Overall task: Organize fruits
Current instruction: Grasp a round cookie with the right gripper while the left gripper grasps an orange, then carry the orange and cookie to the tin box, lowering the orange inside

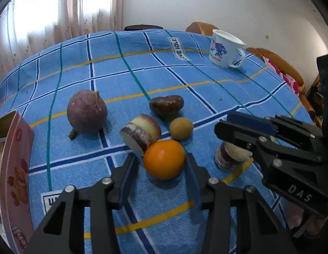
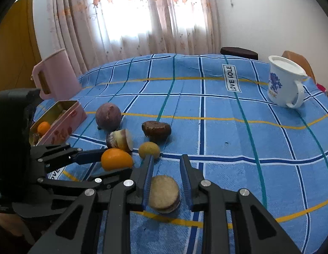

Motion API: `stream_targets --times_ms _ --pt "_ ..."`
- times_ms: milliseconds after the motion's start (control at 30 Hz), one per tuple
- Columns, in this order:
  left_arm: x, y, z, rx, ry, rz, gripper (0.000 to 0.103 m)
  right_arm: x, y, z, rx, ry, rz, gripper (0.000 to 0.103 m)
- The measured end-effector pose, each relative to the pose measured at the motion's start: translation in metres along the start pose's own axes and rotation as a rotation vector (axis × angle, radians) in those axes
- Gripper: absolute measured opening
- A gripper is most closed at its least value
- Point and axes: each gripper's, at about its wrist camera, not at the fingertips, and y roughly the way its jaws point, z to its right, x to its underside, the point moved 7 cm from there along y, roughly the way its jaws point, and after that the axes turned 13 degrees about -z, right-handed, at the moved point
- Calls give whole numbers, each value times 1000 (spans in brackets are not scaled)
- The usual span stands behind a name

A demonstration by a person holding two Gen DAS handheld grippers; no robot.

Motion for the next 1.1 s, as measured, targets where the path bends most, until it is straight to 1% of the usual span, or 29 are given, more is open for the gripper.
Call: stream_targets --times_ms 133,200,267,300,400,500,600,667,733,767,800,900,1000,1100 --pt "1 -5 -1 24 2 18 38 0 -5 2 -3 11 24 28" --pt "3 -10 -3 25 1 36 38 0 -9 3 2 16 41 36" --pt "4 -18 -3 28 5 71 38 0 -10 2 -8 8 43 51" --pt "4 -21 -4 20 6 81 38 1 -11 1 -5 4 43 52" --pt "8 -35 -6 1 11 140 38 6 -11 -5 19 -33 23 52" --pt "7 -43 -11 -11 -3 179 38 9 -11 -10 22 -59 8 52" --pt "8 -47 -18 -23 -15 197 38 14 -2 -12 35 -69 -41 52" --pt "8 -49 -23 -21 -27 202 38 15 2 -11 29 -66 -64 52" --pt "7 -49 -25 -17 -36 207 38 16 7 -11 28 -68 -86 48" --pt "7 -49 -26 -14 -38 208 38 17 10 -11 28 -71 -97 37" --pt "7 -49 -26 -11 -40 209 38 17 11 -11 33 -70 -105 36" --pt "7 -51 -28 -5 -48 220 38 17 7 -14 27 -85 -85 36" --pt "9 -54 -29 -15 -49 236 38 16 -7 -18 58 -104 -15 36" --pt "11 -58 -31 -24 -50 256 38 15 -16 -20 66 -110 29 36"
